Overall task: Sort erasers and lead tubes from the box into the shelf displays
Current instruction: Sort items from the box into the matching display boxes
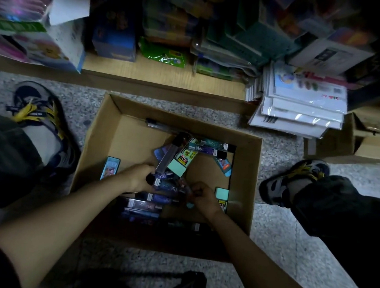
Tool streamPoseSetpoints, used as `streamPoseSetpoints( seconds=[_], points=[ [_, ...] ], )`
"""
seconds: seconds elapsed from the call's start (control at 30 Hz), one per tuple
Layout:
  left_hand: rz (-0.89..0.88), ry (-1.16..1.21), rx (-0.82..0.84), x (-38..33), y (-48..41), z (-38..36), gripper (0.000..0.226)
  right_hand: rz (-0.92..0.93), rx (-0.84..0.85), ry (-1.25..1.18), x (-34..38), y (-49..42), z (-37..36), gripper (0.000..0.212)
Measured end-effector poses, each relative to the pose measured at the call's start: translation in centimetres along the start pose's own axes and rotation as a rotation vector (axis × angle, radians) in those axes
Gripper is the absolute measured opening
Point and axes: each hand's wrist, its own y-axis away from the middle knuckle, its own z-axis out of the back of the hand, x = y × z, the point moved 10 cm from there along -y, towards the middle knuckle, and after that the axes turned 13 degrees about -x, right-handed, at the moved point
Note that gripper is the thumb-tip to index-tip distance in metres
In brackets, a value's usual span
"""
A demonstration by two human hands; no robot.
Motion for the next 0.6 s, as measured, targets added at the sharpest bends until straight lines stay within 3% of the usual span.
streamPoseSetpoints(
  seconds=[0.13, 0.27, 0.43, 0.53, 0.6],
  points=[
    [0.061, 0.255, 0.093, 0.0, 1.3, -0.8, 0.061, -0.025, -0.013, -0.174, 0.2, 0.8, -0.6, 0.016],
    [0.106, 0.453, 0.047, -0.5, 1.9, -1.6, 0.026, 0.008, -0.027, -0.208, 1.0, 1.7, -1.5, 0.029],
    [0.277, 0.593, -0.003, 0.7, 2.1, -2.7, 0.061, -0.024, -0.026, -0.219, 0.4, 2.2, -1.7, 0.036],
    [0.301, 0.68, -0.001, 0.2, 1.7, -3.3, 0.024, -0.019, -0.066, -0.171, -0.3, 1.9, -0.5, 0.033],
    [0.287, 0.685, 0.016, -0.2, 1.7, -4.0, 0.012, -0.032, -0.091, -0.157, -1.0, 1.5, 0.5, 0.032]
  ],
)
